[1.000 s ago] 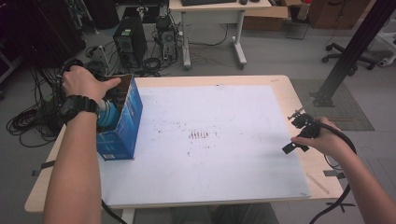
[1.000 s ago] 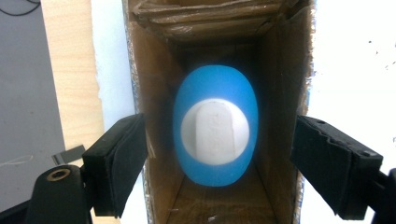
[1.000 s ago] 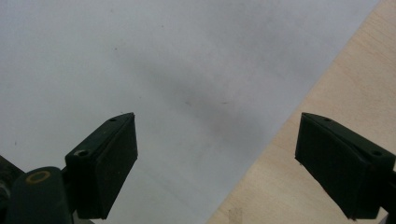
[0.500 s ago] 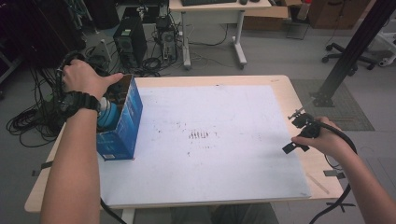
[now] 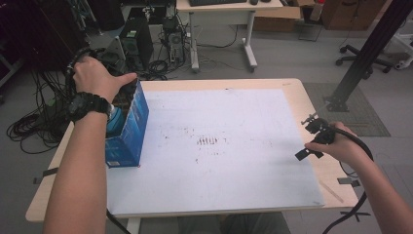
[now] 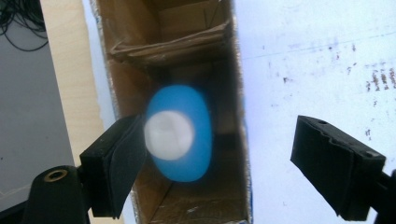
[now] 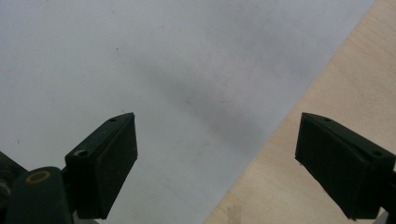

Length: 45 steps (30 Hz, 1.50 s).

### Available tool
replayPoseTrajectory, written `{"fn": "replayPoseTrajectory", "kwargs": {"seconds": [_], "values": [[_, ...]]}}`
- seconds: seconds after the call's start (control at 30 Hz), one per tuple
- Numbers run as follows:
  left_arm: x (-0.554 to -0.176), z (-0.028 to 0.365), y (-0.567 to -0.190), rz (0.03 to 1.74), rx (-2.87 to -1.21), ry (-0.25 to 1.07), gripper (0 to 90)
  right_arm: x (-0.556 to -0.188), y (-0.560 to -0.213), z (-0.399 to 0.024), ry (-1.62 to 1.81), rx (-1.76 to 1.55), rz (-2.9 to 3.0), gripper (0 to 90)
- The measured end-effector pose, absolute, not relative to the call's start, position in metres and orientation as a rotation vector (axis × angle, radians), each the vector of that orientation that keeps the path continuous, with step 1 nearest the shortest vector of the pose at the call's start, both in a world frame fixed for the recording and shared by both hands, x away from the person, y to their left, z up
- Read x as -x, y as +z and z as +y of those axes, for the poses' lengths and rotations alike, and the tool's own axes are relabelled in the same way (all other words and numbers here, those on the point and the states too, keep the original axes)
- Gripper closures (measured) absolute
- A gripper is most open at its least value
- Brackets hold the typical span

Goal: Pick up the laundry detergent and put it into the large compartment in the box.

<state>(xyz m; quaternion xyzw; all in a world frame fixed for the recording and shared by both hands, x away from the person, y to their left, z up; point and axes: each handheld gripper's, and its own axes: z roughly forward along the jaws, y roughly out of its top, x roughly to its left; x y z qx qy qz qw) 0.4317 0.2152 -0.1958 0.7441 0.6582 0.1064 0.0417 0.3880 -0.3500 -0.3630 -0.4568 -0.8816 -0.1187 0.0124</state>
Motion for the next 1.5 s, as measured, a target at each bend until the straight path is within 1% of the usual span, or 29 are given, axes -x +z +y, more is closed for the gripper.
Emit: {"fn": "replayPoseTrajectory", "kwargs": {"seconds": [0.67, 1.5], "values": [[-0.436, 0.18, -0.201, 1.818, -2.37, 0.216, 17.4, -0.387, -0.364, -0.353, -0.371, 1.429, -2.744, 13.0], [-0.435, 0.14, -0.221, 1.67, -2.435, 0.154, 17.3, -0.386, -0.362, -0.355, -0.375, 1.432, -2.746, 13.0]]}}
